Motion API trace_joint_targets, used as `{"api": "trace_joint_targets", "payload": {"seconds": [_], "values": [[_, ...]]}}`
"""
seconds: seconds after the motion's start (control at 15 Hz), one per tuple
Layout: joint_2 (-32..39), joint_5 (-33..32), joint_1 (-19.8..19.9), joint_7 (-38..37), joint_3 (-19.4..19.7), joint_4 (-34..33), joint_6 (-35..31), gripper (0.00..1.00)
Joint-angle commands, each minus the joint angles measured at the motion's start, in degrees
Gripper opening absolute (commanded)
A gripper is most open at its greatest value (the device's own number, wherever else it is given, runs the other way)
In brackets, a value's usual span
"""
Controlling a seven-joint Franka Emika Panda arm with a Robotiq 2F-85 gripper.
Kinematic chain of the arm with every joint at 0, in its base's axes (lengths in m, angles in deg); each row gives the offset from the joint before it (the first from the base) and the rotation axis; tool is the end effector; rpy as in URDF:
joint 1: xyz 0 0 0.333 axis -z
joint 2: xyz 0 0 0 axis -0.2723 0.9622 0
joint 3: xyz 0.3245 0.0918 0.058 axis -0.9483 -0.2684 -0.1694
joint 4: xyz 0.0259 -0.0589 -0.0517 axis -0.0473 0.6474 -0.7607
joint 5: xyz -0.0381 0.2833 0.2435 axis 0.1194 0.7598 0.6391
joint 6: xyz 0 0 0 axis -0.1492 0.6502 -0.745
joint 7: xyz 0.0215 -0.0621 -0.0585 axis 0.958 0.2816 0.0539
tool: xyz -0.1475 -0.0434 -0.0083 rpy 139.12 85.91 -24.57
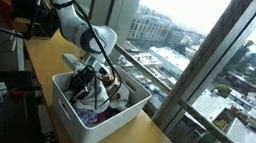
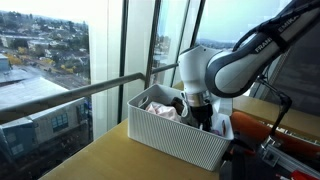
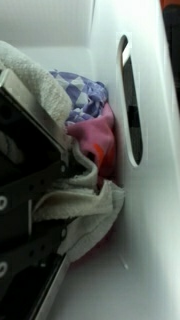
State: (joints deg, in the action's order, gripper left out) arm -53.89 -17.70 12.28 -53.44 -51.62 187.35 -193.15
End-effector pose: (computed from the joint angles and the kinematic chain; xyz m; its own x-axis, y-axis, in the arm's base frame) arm 0.5031 0.0252 0.1561 0.9140 0.0558 -0.4019 0.1274 -0.9799 0.1537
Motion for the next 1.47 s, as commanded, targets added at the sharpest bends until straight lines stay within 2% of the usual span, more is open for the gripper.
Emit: {"api": "trace_joint_targets", "payload": {"seconds": [0.0, 0.27, 0.33, 0.67, 0.8, 1.0, 1.07, 1.4], "values": [[-2.8, 1.3, -1.1, 1.0, -0.5, -1.7, 1.4, 0.67], [-10.1, -0.9, -2.7, 0.5, -0.4, -3.6, 5.5, 0.97], [-11.4, -1.3, -3.0, 0.6, -0.5, -4.5, 6.6, 1.00], [-15.3, -2.4, -4.0, 1.1, -1.9, -10.2, 10.4, 1.00], [-15.2, -0.8, -4.2, 2.3, -2.8, -11.5, 8.6, 1.00], [-13.0, 5.8, -4.1, 4.5, -4.8, -13.3, 4.6, 1.00], [-15.0, 2.6, -4.2, 2.7, -3.8, -11.3, 6.2, 1.00], [-13.5, 4.4, -4.5, 3.1, -4.5, -12.2, 4.9, 1.00]]}}
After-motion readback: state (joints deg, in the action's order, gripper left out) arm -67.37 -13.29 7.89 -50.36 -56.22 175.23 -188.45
